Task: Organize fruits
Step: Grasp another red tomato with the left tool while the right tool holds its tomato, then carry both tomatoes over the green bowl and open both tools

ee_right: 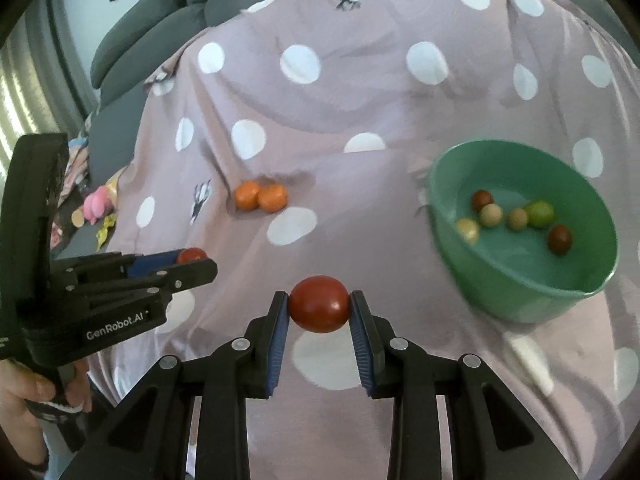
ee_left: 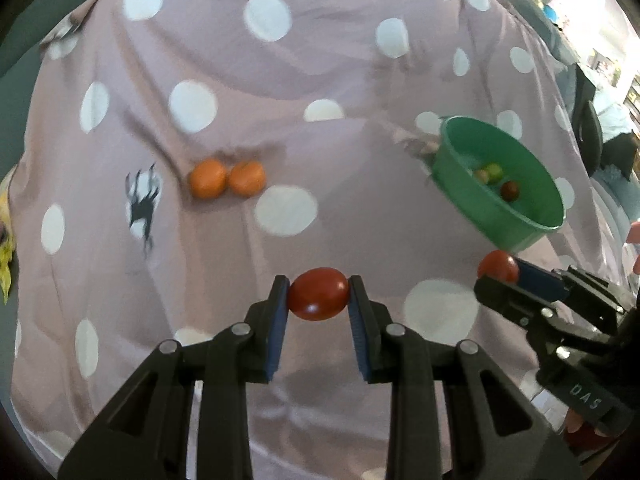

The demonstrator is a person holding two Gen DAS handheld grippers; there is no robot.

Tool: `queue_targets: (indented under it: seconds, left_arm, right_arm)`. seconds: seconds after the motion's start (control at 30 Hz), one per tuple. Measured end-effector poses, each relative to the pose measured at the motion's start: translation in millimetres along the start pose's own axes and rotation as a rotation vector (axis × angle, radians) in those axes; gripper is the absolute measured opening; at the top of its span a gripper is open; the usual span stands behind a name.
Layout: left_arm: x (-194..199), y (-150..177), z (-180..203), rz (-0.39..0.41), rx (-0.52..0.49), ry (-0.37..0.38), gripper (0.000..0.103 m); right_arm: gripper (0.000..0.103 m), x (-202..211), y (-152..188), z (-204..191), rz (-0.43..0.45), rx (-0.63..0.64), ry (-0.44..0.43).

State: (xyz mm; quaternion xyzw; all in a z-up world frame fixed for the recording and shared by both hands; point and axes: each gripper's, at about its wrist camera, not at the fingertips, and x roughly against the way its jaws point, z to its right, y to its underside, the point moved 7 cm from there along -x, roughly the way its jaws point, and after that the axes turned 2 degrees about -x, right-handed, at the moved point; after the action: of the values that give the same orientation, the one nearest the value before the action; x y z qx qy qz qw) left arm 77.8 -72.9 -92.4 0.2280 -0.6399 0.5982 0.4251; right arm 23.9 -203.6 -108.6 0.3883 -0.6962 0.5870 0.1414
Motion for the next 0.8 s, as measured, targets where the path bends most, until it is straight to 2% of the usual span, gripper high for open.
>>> queue_targets:
  seconds: [0.27, 0.63, 0.8]
  left_arm:
    - [-16.6, -33.5, 41.3, 0.008, -0.083, 0.020, 0.029]
    - [-38.2, -79.0, 105.8, 0.035, -0.174, 0.062, 0.029]
    - [-54.2, -95.2, 133.9, 0.032, -0.194, 0.082, 0.029]
  right_arm:
    - [0.032, 8.7, -15.0, 35.1, 0.036, -0.025, 0.046]
    - [0.032, 29.5, -44.8, 106.3, 0.126, -0.095, 0.146]
    - [0.032, 29.6, -52.0, 135.0, 0.135, -0.133, 0.191]
